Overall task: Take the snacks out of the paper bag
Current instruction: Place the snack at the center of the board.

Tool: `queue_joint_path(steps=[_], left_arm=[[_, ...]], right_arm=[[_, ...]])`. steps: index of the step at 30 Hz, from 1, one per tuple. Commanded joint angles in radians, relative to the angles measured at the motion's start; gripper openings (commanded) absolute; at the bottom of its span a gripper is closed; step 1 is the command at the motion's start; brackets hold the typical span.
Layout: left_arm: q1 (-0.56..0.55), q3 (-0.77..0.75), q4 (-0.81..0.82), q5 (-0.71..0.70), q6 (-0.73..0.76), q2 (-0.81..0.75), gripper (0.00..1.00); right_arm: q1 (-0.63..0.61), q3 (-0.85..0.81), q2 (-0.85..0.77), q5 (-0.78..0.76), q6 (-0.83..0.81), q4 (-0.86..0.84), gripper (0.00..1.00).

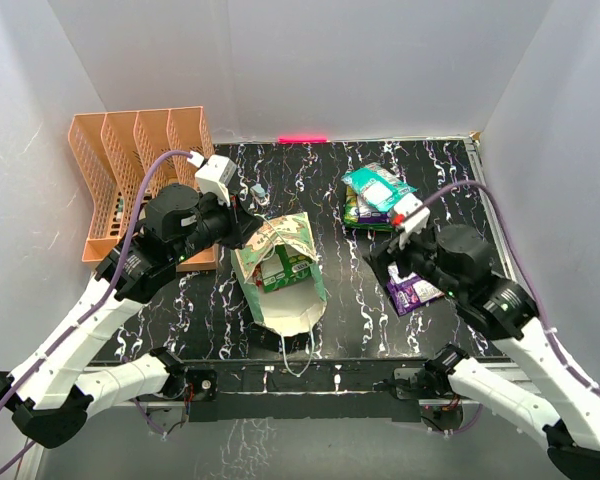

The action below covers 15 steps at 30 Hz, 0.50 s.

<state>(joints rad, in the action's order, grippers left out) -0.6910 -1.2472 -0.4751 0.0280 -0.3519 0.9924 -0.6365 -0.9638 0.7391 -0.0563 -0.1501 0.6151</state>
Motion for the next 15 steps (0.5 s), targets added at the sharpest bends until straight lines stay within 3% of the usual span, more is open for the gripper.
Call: queue_joint_path(steps=[1, 4, 9, 12, 15], left_arm=[[-0.002, -0.023, 0.024, 0.018, 0.001, -0.022, 0.00], [-0.002, -0.019, 0.019, 0.018, -0.002, -0.020, 0.00], [-0.002, -0.005, 0.021, 0.007, -0.014, -0.025, 0.00], [-0.002, -0.003, 0.024, 0.010, -0.017, -0.019, 0.00], [-0.002, -0.004, 0.026, 0.012, -0.019, -0.011, 0.00]], right_arm=[[0.004, 0.043, -0.065, 0.365, -0.172, 0.015, 0.85], [0.003, 0.072, -0.059, 0.497, -0.182, -0.036, 0.81], [-0.009, 0.155, -0.070, 0.864, -0.271, -0.290, 0.60], [-0.054, 0.208, -0.072, 0.840, -0.265, -0.480, 0.61], [-0.154, 0.216, 0.010, 0.679, -0.373, -0.491, 0.62]])
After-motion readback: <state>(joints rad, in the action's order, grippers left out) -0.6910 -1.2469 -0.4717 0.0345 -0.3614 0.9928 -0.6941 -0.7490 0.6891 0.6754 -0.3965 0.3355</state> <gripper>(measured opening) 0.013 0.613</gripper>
